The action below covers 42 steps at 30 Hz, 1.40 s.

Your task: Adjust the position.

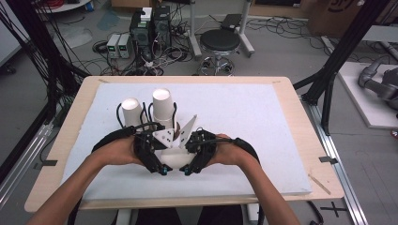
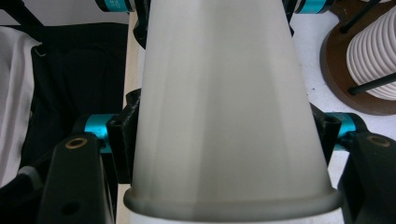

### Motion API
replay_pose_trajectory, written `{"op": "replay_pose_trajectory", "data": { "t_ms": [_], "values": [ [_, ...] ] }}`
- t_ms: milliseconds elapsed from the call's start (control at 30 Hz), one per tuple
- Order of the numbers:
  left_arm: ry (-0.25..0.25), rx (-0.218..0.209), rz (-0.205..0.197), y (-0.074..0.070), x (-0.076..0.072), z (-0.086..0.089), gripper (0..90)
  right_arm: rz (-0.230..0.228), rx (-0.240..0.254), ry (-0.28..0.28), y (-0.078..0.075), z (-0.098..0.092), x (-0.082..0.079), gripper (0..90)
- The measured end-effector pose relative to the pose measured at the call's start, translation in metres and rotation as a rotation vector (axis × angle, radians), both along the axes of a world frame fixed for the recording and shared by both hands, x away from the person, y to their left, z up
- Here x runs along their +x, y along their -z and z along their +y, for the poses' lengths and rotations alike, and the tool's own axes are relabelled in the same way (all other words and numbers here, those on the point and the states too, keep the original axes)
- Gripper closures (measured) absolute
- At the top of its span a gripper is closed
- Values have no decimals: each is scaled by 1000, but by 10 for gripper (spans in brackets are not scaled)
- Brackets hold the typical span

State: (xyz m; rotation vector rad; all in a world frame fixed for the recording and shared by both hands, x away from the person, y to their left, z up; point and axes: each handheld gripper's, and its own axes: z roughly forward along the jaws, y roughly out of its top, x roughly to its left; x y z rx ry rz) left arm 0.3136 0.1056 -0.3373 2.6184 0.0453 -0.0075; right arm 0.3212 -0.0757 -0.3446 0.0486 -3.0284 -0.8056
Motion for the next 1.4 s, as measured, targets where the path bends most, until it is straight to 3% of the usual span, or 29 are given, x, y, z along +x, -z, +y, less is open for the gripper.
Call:
{"op": "replay_pose_trajectory", "data": {
  "t_ms": [233,400,833,1400],
  "values": [
    [-1,-2,8,1,0,0,352,-9,15,-6,1,-1,0,257],
    [-8,0,6,2,1,-1,352,2,72,-11,-3,-4,-1,208],
    [-1,21,6,11,-1,-5,351,-20,231,11,-20,-20,1,206],
    [-19,10,8,17,0,-2,352,-27,293,24,-29,-27,1,206]
  ]
}}
